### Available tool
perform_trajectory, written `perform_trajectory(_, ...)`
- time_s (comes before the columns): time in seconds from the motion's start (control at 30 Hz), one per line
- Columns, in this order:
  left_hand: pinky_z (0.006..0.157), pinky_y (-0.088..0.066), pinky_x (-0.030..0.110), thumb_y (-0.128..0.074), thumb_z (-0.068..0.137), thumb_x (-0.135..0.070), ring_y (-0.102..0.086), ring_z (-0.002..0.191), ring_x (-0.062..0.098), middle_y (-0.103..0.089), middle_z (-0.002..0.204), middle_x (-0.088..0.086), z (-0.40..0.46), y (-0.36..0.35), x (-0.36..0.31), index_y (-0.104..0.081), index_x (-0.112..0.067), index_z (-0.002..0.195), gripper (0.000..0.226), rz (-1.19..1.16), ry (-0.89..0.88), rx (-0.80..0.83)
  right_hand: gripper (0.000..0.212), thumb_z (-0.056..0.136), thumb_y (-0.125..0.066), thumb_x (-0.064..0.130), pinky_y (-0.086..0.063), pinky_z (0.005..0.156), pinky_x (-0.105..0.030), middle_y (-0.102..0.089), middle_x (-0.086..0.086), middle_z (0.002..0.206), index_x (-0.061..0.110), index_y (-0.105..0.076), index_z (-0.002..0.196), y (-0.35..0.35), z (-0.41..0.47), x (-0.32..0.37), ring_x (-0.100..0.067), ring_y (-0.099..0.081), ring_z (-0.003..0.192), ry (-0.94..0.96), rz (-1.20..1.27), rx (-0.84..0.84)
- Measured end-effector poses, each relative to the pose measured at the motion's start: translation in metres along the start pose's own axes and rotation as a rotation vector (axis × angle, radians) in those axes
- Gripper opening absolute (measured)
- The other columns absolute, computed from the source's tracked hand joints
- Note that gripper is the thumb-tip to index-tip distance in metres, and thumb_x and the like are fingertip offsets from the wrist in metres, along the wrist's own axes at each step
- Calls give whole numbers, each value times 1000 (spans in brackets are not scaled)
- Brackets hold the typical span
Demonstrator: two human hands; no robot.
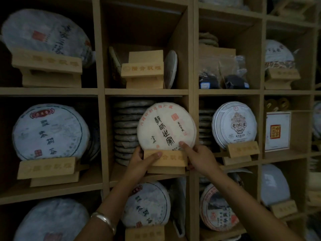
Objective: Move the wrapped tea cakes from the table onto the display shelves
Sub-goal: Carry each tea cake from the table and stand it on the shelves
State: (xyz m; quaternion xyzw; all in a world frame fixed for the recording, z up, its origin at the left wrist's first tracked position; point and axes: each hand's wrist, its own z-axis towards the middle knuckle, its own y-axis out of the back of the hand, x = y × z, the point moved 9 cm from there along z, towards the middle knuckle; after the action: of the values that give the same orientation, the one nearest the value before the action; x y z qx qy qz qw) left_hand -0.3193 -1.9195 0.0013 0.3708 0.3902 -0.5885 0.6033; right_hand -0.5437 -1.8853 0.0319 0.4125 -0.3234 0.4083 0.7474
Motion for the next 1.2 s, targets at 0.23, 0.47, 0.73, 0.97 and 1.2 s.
perform_trajectory(0.23, 85, -55, 32, -80, 77, -29, -63, 105, 13, -62, 119, -2, -6, 7, -1, -45, -25, 130, 63, -40, 42, -10, 53, 85, -61, 61, -61, 67, -47, -74, -8, 68, 10, -68, 74, 1, -2, -2, -20, -71, 58, 10, -65, -15)
perform_trajectory(0.47, 79, -54, 22, -77, 83, -27, -60, 103, 9, -60, 113, -4, -21, 21, -7, -34, -29, 130, 64, 233, 45, 27, 51, 85, -60, 64, -39, 50, -26, -58, 6, 54, 20, -54, 60, 14, -10, -2, -11, -59, 54, 49, -168, -53)
perform_trajectory(0.73, 53, -33, 18, -69, 86, -19, -49, 67, 0, -53, 77, -9, -59, 24, -47, -41, -25, 83, 29, 742, -202, -135, 17, 85, -67, 32, -36, 52, -24, -63, 8, 69, 22, -59, 74, 46, -31, -15, -7, -59, 66, 126, -246, -107)
perform_trajectory(0.97, 57, -37, 28, -61, 85, -11, -51, 66, 11, -56, 72, 0, -91, -10, -44, -49, -17, 83, 13, 880, -210, 61, 11, 85, -68, 20, -35, 52, -16, -61, 8, 74, 16, -58, 83, 50, -60, -18, -7, -54, 68, 189, -397, -43)
perform_trajectory(1.2, 71, -51, 32, -59, 86, -13, -61, 80, 14, -62, 81, -6, -110, -87, -19, -58, -18, 88, 5, 758, -269, 327, 14, 89, -64, 22, -45, 62, -32, -69, -5, 84, 9, -60, 91, 103, -124, -48, -21, -63, 78, 40, -522, -130)
